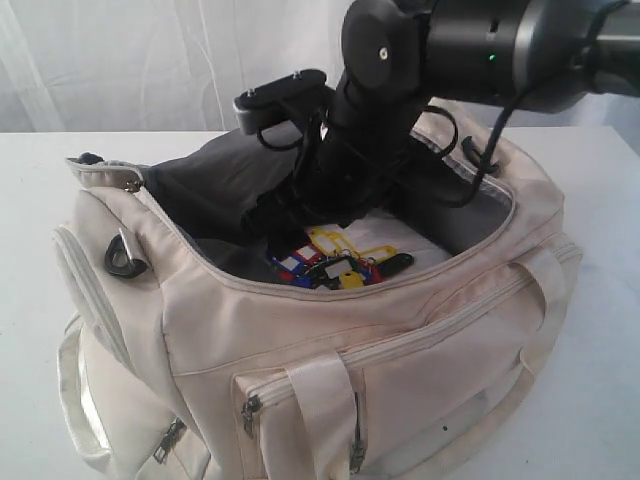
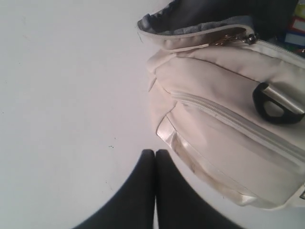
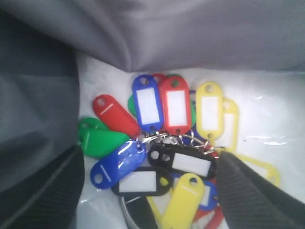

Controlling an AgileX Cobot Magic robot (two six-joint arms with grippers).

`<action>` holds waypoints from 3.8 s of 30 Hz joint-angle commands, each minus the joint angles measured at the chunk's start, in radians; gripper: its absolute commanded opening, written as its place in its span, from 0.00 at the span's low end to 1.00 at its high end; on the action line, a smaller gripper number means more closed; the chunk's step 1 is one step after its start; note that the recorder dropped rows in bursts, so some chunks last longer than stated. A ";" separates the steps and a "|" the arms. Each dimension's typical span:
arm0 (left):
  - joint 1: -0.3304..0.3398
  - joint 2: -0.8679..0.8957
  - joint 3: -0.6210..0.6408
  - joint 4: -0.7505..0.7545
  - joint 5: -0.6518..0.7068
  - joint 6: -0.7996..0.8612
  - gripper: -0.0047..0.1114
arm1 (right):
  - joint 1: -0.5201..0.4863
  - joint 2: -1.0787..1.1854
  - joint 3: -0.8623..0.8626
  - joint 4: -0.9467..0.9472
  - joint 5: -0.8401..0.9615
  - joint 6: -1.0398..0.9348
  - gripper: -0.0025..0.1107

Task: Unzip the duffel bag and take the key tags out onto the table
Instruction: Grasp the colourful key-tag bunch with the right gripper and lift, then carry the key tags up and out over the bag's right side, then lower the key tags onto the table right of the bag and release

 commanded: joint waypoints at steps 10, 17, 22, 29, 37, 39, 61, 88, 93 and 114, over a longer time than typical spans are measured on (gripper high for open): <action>-0.001 -0.060 0.150 -0.006 -0.152 0.002 0.04 | 0.003 0.198 -0.009 -0.001 -0.084 0.084 0.60; -0.001 -0.060 0.170 -0.018 -0.173 0.002 0.04 | 0.003 0.131 -0.009 0.002 -0.087 0.089 0.02; -0.001 -0.060 0.170 -0.043 -0.173 0.002 0.04 | 0.001 -0.014 -0.009 -0.039 -0.087 0.089 0.02; -0.001 -0.060 0.170 -0.048 -0.173 0.004 0.04 | -0.001 -0.172 -0.009 -0.100 -0.052 0.106 0.02; -0.001 -0.060 0.170 -0.053 -0.173 0.004 0.04 | -0.001 -0.247 -0.009 -0.248 -0.004 0.197 0.02; -0.001 -0.060 0.170 -0.053 -0.173 0.004 0.04 | -0.001 -0.271 -0.009 -0.261 0.006 0.199 0.02; -0.001 -0.060 0.170 -0.052 -0.169 0.004 0.04 | -0.001 -0.629 -0.009 -0.627 0.316 0.379 0.02; -0.001 -0.060 0.170 -0.059 -0.169 0.004 0.04 | -0.132 -0.805 0.453 -0.640 0.335 0.513 0.02; -0.001 -0.060 0.170 -0.059 -0.167 0.004 0.04 | -0.212 -0.801 0.566 -0.632 0.335 0.516 0.02; -0.001 -0.060 0.170 -0.074 -0.167 0.004 0.04 | -0.292 -0.427 0.739 -0.763 -0.066 0.642 0.02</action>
